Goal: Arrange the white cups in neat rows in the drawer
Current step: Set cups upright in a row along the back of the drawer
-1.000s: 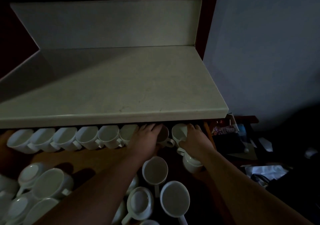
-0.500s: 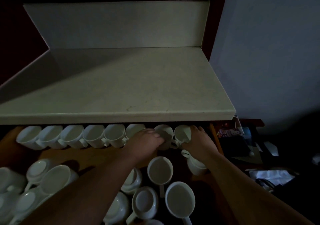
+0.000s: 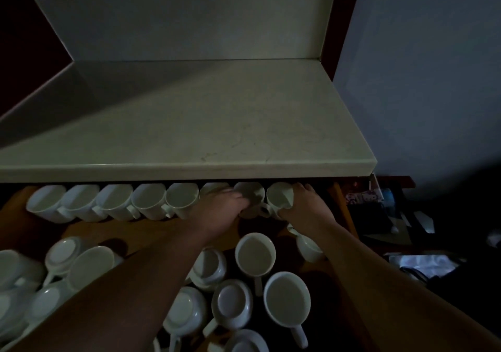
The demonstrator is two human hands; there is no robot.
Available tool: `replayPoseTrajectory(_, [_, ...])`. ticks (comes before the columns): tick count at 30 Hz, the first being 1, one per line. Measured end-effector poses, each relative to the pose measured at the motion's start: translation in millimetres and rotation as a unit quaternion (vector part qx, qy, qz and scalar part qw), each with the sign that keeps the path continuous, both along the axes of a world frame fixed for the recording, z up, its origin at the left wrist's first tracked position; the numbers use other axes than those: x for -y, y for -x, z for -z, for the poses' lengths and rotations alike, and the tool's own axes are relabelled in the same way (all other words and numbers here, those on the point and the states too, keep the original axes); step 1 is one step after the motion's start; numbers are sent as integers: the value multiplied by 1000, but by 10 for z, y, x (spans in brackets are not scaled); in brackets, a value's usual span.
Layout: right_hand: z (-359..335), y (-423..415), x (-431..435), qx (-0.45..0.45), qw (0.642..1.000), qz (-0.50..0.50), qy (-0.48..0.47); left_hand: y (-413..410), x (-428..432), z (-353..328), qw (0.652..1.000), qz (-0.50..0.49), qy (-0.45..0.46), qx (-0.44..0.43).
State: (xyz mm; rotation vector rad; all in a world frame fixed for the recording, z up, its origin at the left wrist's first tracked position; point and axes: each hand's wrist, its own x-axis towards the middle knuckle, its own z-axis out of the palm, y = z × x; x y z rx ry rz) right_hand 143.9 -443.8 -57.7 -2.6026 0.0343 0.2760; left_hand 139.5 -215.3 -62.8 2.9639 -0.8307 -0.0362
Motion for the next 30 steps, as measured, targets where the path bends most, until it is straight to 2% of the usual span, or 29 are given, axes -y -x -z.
replayPoseTrajectory(4, [9, -30, -60, -4, 1000, 12, 2, -5, 12, -1, 1000, -6, 6, -1])
replayPoseTrajectory(7, [37, -38, -70, 3, 1000, 14, -4, 20, -3, 18, 998, -23, 45, 23])
replayPoseTrajectory(12, [86, -30, -68, 18, 1000, 17, -17, 175, -143, 109, 984, -116, 130, 30])
replayPoseTrajectory(23, [83, -4, -70, 19, 999, 15, -27, 157, -103, 117, 982, -159, 97, -2])
replayPoseTrajectory(30, [47, 21, -30, -3, 1000, 17, -23, 84, -61, 172, 981, -175, 86, 14])
